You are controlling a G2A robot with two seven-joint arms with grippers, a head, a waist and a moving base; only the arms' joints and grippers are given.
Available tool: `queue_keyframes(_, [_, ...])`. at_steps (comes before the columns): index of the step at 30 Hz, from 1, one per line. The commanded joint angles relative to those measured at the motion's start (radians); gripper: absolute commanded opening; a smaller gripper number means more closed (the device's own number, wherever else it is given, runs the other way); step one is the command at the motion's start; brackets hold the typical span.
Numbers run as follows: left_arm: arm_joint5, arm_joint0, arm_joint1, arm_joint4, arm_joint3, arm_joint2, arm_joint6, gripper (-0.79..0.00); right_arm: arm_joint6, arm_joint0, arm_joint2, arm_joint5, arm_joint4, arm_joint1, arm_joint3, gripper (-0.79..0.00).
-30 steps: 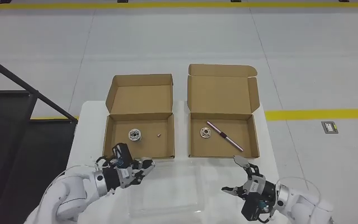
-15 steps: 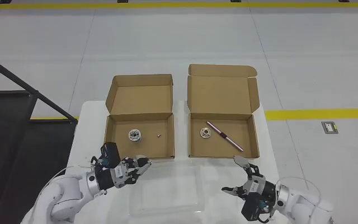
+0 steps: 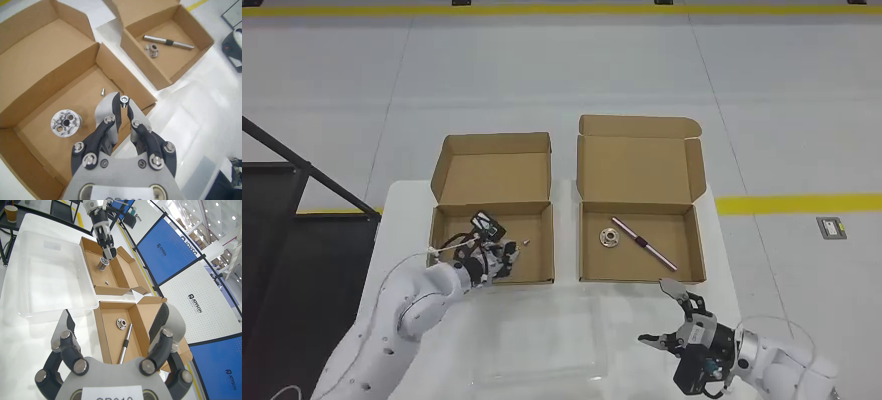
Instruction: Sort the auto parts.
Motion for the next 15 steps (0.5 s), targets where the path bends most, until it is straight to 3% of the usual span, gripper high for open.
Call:
queue_keyframes(1, [0.027, -0.046, -0.014, 0.030, 0.052, 0.048, 0.000, -0.785, 0.000, 0.000, 0.000, 0.000, 0.000, 0.000, 0.000, 0.000])
queue_keyframes(6, [0.084, -0.119, -0.051, 0.097, 0.158, 0.143, 0.022, -0.785, 0.000, 0.000, 0.000, 0.000, 0.000, 0.000, 0.000, 0.000])
queue_keyframes(15, [0.094, -0.199, -0.098, 0.096, 0.291, 0.215, 0.040, -0.785, 0.000, 0.000, 0.000, 0.000, 0.000, 0.000, 0.000, 0.000])
